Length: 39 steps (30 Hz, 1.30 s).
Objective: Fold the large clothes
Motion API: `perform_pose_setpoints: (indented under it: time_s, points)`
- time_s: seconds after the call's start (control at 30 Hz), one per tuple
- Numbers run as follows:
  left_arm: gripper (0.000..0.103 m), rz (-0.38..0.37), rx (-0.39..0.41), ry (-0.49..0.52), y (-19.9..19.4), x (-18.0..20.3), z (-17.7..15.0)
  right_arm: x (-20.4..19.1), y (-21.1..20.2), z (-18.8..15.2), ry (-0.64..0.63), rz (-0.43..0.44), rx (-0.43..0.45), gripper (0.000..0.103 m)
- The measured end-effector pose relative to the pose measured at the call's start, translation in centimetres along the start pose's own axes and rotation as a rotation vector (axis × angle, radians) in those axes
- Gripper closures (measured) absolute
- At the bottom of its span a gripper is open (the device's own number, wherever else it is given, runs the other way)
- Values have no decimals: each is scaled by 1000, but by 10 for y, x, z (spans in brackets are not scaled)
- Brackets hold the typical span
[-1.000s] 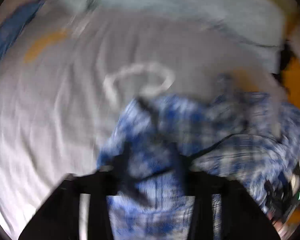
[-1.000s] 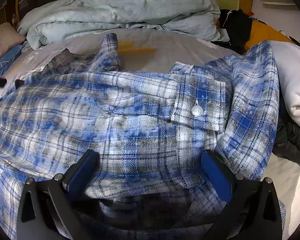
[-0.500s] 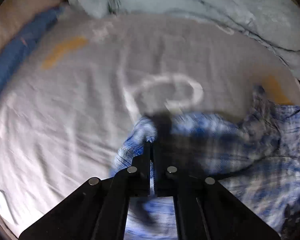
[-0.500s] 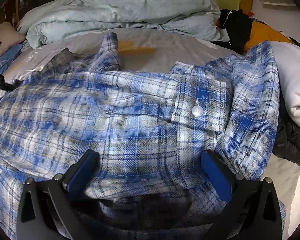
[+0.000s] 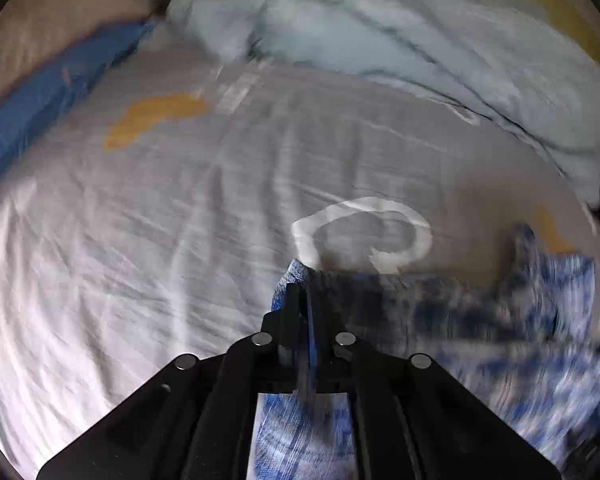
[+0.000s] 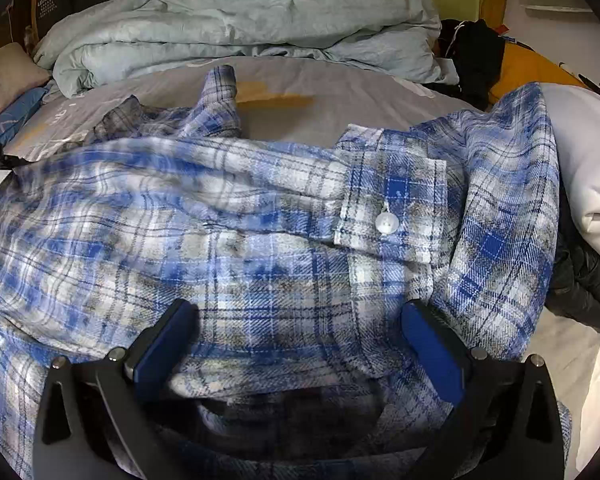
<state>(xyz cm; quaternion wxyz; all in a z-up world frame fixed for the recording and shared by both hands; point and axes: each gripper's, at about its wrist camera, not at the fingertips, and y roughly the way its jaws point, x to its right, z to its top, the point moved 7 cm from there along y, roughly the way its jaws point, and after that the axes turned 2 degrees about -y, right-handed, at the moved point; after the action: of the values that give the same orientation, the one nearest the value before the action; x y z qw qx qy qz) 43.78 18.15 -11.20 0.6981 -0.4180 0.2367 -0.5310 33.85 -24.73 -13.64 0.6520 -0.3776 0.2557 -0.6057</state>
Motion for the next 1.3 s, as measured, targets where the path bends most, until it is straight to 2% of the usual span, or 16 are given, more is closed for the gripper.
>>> perform_pose_setpoints:
  time_s: [0.03, 0.07, 0.13, 0.2, 0.27, 0.4, 0.53, 0.67, 0.77, 0.87, 1.0, 1.1, 1.13, 1.17, 1.27, 1.3]
  points:
    - [73, -1, 45, 49, -13, 7, -4, 0, 0, 0, -1, 0, 0, 0]
    - [47, -16, 85, 78, -25, 12, -7, 0, 0, 0, -1, 1, 0, 0]
    - [28, -45, 190, 121, -57, 22, -16, 0, 0, 0, 0, 2, 0, 0]
    - [20, -112, 264, 152, -89, 34, -33, 0, 0, 1, -2, 0, 0, 0]
    - [12, -174, 287, 172, -112, 45, -56, 0, 0, 1, -4, -2, -1, 0]
    - [4, -243, 351, 246, -141, 69, -105, -1, 0, 2, -6, -5, -1, 0]
    - [3, -197, 425, 341, -140, 89, -133, -2, -2, 1, -5, -10, 8, 0]
    - [3, -169, 474, 321, -123, 83, -146, -2, -7, 1, -1, 0, 23, 0]
    - [0, -125, 484, 303, -123, 83, -148, 2, -26, 7, 19, 13, 77, 0]
    - [0, -119, 511, 324, -128, 85, -150, 10, -66, 27, 53, 81, 160, 0]
    - [0, -117, 484, 333, -122, 87, -149, 42, -126, 57, 119, 142, 273, 0]
    - [0, -131, 471, 324, -120, 84, -149, 72, -134, 63, 190, 188, 240, 1]
    - [0, -132, 470, 323, -120, 84, -149, 82, -132, 62, 218, 192, 230, 5]
    - [0, -134, 470, 322, -120, 84, -149, 93, -128, 61, 249, 173, 221, 17]
    - [0, -138, 472, 321, -120, 84, -149, 123, -106, 56, 330, 100, 157, 41]
    - [0, -138, 471, 321, -120, 84, -149, 127, -99, 53, 345, 99, 141, 45]
